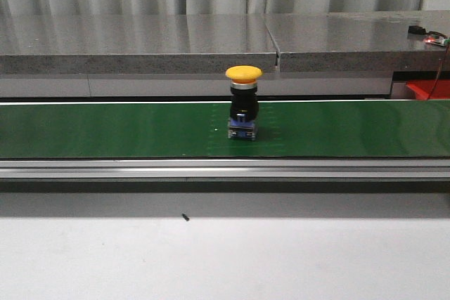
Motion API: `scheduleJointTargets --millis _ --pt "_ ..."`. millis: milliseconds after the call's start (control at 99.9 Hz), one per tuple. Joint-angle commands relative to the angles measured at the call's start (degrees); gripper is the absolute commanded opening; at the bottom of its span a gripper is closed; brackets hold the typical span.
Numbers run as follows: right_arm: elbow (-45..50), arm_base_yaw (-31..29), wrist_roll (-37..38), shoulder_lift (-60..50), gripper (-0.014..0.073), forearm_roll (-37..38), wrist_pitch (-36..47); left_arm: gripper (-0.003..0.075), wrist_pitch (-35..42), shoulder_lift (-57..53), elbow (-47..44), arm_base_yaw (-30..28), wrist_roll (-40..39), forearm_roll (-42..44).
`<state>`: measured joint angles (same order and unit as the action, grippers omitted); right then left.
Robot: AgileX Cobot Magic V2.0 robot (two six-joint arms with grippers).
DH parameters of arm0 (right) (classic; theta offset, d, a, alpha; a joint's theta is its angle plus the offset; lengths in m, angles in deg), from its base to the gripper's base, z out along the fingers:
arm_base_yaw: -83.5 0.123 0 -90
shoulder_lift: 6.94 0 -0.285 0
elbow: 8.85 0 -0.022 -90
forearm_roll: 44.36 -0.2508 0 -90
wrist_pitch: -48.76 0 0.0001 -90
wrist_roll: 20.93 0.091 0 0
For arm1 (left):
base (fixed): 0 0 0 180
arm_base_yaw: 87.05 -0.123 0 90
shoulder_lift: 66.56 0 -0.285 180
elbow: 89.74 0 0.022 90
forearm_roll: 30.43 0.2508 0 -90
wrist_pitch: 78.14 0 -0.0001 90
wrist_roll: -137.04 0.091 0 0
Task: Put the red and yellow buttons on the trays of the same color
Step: 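Open and raise the left gripper away from the belt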
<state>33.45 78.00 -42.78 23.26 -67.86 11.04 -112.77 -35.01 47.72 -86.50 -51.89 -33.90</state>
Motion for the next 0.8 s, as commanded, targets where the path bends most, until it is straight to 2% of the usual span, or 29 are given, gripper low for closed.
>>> scheduleJointTargets --millis 0,150,480,530,600,721,791 --pt "-1.3 0.0 -0.2 0.3 -0.0068 -1.2 3.7 0.0311 3.7 -2.9 0.2 0.5 0.1 -0.6" --pt "-1.3 0.0 -0.2 0.3 -0.0068 -1.2 3.7 -0.0023 3.0 -4.9 -0.1 0.5 0.1 -0.6" --pt "-1.3 0.0 -0.2 0.3 -0.0043 -1.4 3.3 -0.0020 2.9 -4.9 -0.1 0.5 0.1 -0.6" --pt "-1.3 0.0 -0.2 0.3 0.0009 -1.4 2.7 -0.0020 2.9 -4.9 -0.1 0.5 0.1 -0.6" --pt "-1.3 0.0 -0.2 0.3 0.0143 -1.4 2.3 -0.0020 2.9 -4.9 -0.1 0.5 0.1 -0.6" --pt "-1.3 0.0 -0.2 0.3 0.0476 -2.4 2.4 -0.0020 2.9 -4.9 -0.1 0.5 0.1 -0.6" --pt "-1.3 0.0 -0.2 0.3 0.0621 -3.6 2.9 -0.0020 2.9 -4.9 -0.1 0.5 0.1 -0.6"
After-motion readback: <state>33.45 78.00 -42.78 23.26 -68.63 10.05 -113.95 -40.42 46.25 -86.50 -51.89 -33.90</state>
